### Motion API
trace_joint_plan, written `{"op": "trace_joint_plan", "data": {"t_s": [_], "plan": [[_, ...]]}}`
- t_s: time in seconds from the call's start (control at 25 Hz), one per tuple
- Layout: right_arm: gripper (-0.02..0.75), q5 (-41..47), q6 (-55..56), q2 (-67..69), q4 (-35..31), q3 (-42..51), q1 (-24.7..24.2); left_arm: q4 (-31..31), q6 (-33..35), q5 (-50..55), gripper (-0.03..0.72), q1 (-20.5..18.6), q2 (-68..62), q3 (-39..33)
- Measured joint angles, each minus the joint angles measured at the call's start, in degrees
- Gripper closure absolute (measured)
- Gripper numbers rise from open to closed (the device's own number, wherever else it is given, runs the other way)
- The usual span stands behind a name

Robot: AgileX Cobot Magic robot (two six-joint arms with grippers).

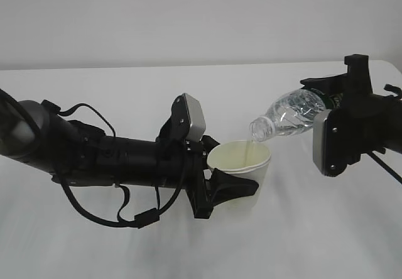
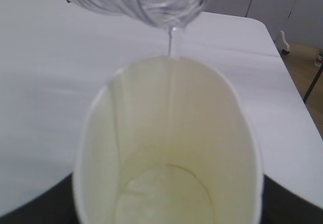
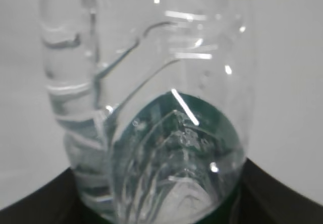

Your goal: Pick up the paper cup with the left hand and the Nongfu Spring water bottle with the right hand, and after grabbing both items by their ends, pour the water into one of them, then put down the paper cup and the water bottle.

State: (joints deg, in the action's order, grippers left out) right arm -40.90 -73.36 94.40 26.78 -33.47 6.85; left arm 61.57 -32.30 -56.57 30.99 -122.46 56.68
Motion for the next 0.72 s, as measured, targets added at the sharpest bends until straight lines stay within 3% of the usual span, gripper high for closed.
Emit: {"op": "trace_joint_plan", "data": {"t_s": [0.72], "plan": [[0.293,0.0,-0.2,0.0,0.2,0.0,0.0,0.0,0.0,0.0,0.268,0.0,0.0,0.0]]}}
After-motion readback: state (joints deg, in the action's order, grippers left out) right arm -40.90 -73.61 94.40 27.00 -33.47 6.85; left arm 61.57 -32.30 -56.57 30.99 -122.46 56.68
